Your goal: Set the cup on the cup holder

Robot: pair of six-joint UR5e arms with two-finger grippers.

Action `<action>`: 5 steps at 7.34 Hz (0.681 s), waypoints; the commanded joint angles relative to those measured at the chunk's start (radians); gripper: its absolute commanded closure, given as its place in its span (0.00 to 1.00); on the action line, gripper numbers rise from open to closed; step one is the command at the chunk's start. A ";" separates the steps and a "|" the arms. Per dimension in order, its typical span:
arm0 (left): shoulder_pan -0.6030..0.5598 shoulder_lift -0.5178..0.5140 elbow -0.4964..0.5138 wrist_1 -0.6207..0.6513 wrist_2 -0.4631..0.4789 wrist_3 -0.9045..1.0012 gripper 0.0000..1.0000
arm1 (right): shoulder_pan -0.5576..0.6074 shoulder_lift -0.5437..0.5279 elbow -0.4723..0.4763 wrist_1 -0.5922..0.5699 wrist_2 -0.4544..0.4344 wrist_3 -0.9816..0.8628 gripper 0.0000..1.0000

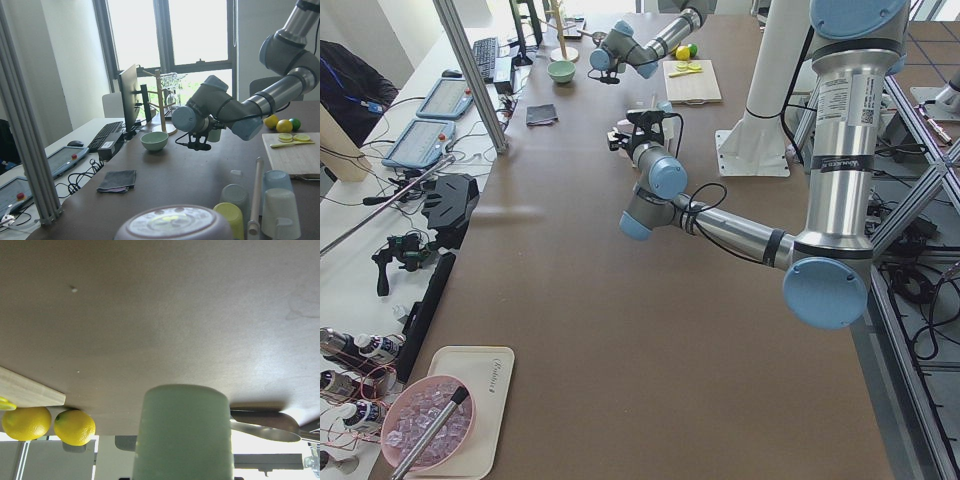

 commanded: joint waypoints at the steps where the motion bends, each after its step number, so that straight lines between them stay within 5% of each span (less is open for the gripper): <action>1: 0.221 -0.093 0.017 -0.048 0.151 -0.007 1.00 | 0.063 0.000 0.070 0.129 0.120 0.023 0.39; 5: 0.404 -0.357 0.242 -0.030 0.277 0.208 1.00 | 0.135 -0.122 0.299 0.379 0.418 0.222 0.39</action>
